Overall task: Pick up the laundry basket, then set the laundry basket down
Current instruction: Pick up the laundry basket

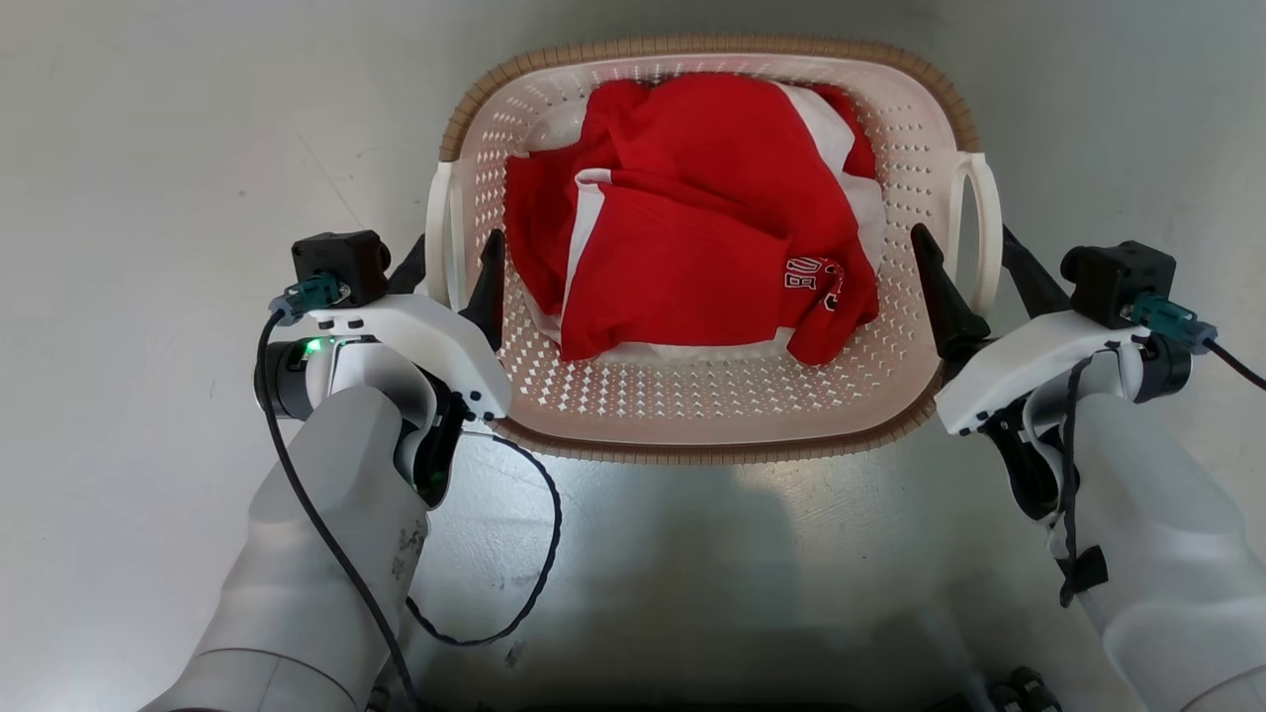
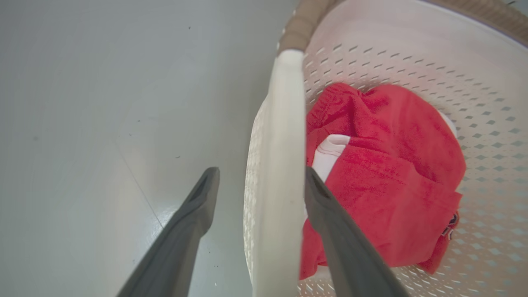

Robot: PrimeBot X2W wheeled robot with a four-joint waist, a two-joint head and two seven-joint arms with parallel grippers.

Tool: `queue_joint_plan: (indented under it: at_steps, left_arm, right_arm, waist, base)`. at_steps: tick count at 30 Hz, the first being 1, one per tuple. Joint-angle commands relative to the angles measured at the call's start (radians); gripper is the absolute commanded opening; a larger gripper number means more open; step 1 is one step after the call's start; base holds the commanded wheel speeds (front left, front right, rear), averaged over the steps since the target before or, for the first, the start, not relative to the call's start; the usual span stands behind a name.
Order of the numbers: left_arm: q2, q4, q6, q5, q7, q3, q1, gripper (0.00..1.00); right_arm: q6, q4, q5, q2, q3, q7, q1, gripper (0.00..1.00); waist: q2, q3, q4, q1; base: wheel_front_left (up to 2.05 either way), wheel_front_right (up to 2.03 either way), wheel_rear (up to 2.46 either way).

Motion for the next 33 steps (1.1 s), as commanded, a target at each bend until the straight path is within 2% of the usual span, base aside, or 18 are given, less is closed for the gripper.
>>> queue_joint_plan:
  at_steps: [1, 5, 6, 7, 8, 9, 10, 11, 12, 13, 23, 33]
  left_arm:
    - [0.022, 0.001, -0.002, -0.018, -0.006, 0.011, 0.013, 1.00]
    - [0.022, 0.019, -0.004, -0.038, -0.006, -0.014, 0.001, 1.00]
    - [0.022, 0.019, -0.004, -0.041, -0.006, -0.018, -0.001, 1.00]
    - [0.022, 0.018, -0.003, -0.044, -0.006, -0.022, -0.002, 1.00]
    - [0.022, 0.018, -0.003, -0.048, -0.006, -0.025, -0.002, 1.00]
    - [0.022, 0.018, -0.002, -0.050, -0.006, -0.028, -0.003, 1.00]
    - [0.022, 0.017, -0.002, -0.053, -0.006, -0.030, -0.003, 0.91]
    - [0.022, 0.017, -0.002, -0.055, -0.006, -0.033, -0.004, 0.55]
    - [0.022, 0.018, -0.003, -0.057, -0.006, -0.035, -0.004, 0.33]
    - [0.022, 0.016, -0.003, -0.057, -0.006, -0.037, -0.005, 0.00]
    - [0.022, 0.033, -0.006, -0.051, -0.006, -0.036, 0.007, 0.00]
    - [0.022, 0.136, -0.031, -0.066, -0.006, -0.061, 0.054, 0.00]
  right_arm:
    - [0.000, -0.001, 0.007, 0.003, 0.023, -0.007, 0.030, 1.00]
    - [0.000, 0.007, 0.021, 0.003, 0.040, -0.007, 0.015, 1.00]
    - [0.000, 0.009, 0.024, 0.003, 0.044, -0.007, 0.013, 0.93]
    - [0.000, 0.011, 0.027, 0.003, 0.047, -0.007, 0.010, 0.72]
    - [0.000, 0.013, 0.031, 0.003, 0.052, -0.007, 0.008, 0.42]
    - [0.000, 0.015, 0.035, 0.004, 0.058, -0.007, 0.006, 0.20]
    - [0.000, 0.017, 0.037, 0.003, 0.063, -0.007, 0.003, 0.00]
    - [0.000, 0.019, 0.040, 0.003, 0.068, -0.007, 0.001, 0.00]
    - [0.000, 0.019, 0.043, 0.004, 0.072, -0.007, -0.001, 0.00]
    - [0.000, 0.017, 0.045, 0.003, 0.076, -0.007, -0.003, 0.00]
    - [0.000, 0.033, 0.068, 0.004, 0.085, -0.007, 0.000, 0.00]
    - [0.000, 0.126, 0.105, 0.044, 0.095, -0.007, 0.035, 0.00]
  waist:
    - [0.0000, 0.008, -0.001, 0.0000]
    - [0.0000, 0.020, 0.001, 0.0000]
    - [0.0000, 0.022, 0.002, 0.0000]
    - [0.0000, 0.023, 0.003, 0.0000]
    - [0.0000, 0.024, 0.004, 0.0000]
    - [0.0000, 0.024, 0.004, 0.0000]
    - [0.0000, 0.025, 0.005, 0.0000]
    - [0.0000, 0.025, 0.005, 0.0000]
    - [0.0000, 0.024, 0.005, 0.0000]
    - [0.0000, 0.023, 0.005, 0.0000]
    - [0.0000, -0.053, -0.009, 0.0000]
    - [0.0000, -0.253, -0.051, 0.0000]
  base:
    - [0.00, 0.00, 0.00]
    - [0.00, 0.00, 0.00]
    - [0.00, 0.00, 0.00]
    - [0.00, 0.00, 0.00]
    - [0.00, 0.00, 0.00]
    - [0.00, 0.00, 0.00]
    - [0.00, 0.00, 0.00]
    - [0.00, 0.00, 0.00]
    - [0.00, 0.00, 0.00]
    - [0.00, 0.00, 0.00]
    - [0.00, 0.00, 0.00]
    - [0.00, 0.00, 0.00]
